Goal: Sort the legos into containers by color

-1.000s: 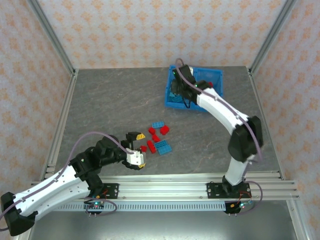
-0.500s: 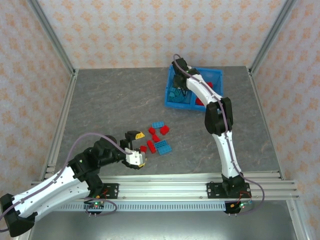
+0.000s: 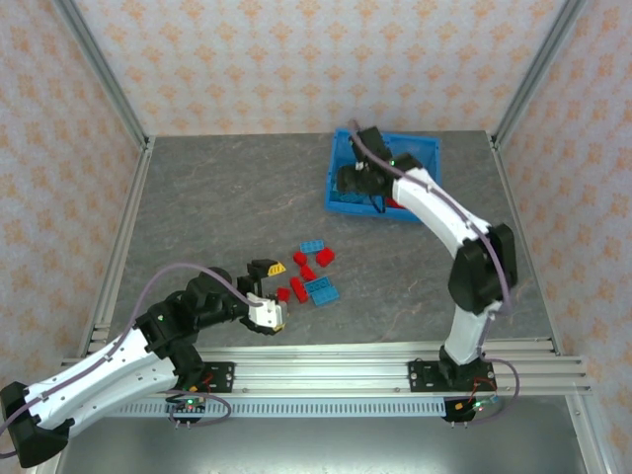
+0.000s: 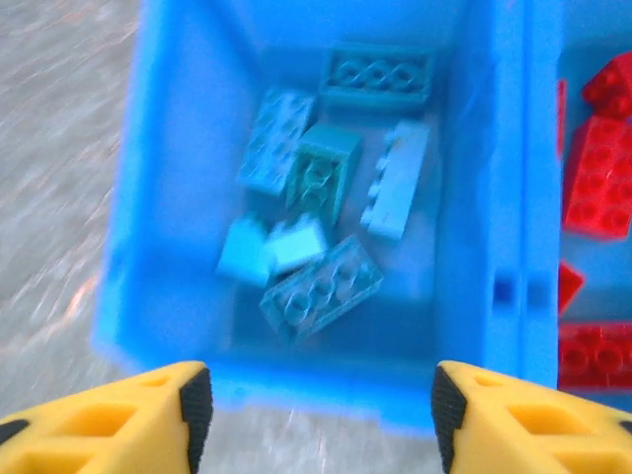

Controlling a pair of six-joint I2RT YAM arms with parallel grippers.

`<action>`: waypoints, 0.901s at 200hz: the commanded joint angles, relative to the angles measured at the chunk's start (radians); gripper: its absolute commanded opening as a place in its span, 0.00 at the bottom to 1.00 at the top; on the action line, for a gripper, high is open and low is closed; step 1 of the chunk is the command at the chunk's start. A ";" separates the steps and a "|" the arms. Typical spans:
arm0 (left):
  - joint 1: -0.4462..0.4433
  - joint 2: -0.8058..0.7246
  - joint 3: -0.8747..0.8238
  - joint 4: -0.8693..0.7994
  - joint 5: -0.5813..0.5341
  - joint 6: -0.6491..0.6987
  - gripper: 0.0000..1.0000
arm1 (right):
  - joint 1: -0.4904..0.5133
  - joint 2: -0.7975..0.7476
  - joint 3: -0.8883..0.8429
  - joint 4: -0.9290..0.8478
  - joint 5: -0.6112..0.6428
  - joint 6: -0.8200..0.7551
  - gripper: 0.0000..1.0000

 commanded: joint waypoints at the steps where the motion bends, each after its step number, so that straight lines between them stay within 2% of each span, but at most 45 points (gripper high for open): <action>1: 0.006 -0.004 0.019 -0.065 0.030 0.051 1.00 | 0.115 -0.063 -0.192 0.066 -0.064 -0.150 0.70; 19: 0.007 0.001 0.016 -0.053 0.041 0.048 1.00 | 0.147 -0.050 -0.272 0.108 -0.112 -0.172 0.75; 60: 0.007 0.035 0.018 -0.078 0.035 0.073 1.00 | 0.151 0.100 -0.216 0.073 -0.159 -0.215 0.83; 108: 0.007 0.050 0.019 -0.088 0.022 0.081 1.00 | 0.151 0.234 -0.169 0.043 -0.245 -0.227 0.81; 180: 0.008 0.055 0.022 -0.095 0.014 0.090 1.00 | 0.152 0.216 -0.210 0.042 -0.278 -0.201 0.79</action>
